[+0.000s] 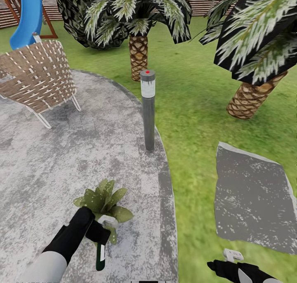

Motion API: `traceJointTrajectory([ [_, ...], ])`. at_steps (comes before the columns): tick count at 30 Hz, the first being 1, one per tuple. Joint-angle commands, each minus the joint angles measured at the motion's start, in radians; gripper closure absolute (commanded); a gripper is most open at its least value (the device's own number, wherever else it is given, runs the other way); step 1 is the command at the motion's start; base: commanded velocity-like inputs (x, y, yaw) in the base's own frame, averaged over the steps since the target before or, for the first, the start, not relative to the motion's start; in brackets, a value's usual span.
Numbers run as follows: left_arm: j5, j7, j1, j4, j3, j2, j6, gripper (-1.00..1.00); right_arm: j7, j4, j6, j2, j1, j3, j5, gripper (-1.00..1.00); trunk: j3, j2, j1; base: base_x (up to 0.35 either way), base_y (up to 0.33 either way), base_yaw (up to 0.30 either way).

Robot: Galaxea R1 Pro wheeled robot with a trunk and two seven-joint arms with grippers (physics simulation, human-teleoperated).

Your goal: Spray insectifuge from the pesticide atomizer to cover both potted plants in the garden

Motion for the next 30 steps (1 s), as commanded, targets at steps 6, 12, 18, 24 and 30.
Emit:
traceJointTrajectory([
  [6, -0.014, -0.010, -0.003, -0.001, -0.003, -0.010, 0.002, 1.00, 0.003, -0.002, 0.008, 0.000, 0.000, -0.002, -0.009, -1.00, -0.001, 0.000, 0.000, 0.000, -0.159, 0.000],
  [12, -0.014, -0.010, -0.003, 0.000, -0.004, -0.009, 0.002, 1.00, 0.003, -0.002, 0.008, 0.000, 0.000, -0.002, -0.009, -1.00, -0.001, 0.000, 0.000, 0.000, -0.003, 0.165],
  [18, -0.014, -0.010, -0.003, -0.001, -0.002, -0.004, 0.002, 1.00, 0.003, -0.002, 0.008, 0.000, 0.000, -0.002, -0.009, -1.00, -0.001, 0.000, 0.000, 0.000, 0.000, 0.241],
  [24, -0.016, -0.011, -0.039, -0.002, -0.001, 0.021, 0.003, 1.00, 0.003, -0.002, 0.008, -0.001, 0.000, -0.002, -0.009, -1.00, -0.001, 0.000, 0.000, 0.000, 0.000, 0.169],
  [30, -0.014, -0.012, -0.110, 0.000, -0.001, 0.050, 0.005, 1.00, 0.003, -0.002, 0.008, 0.000, 0.000, -0.002, -0.009, -1.00, -0.001, 0.000, 0.000, 0.000, 0.000, 0.009],
])
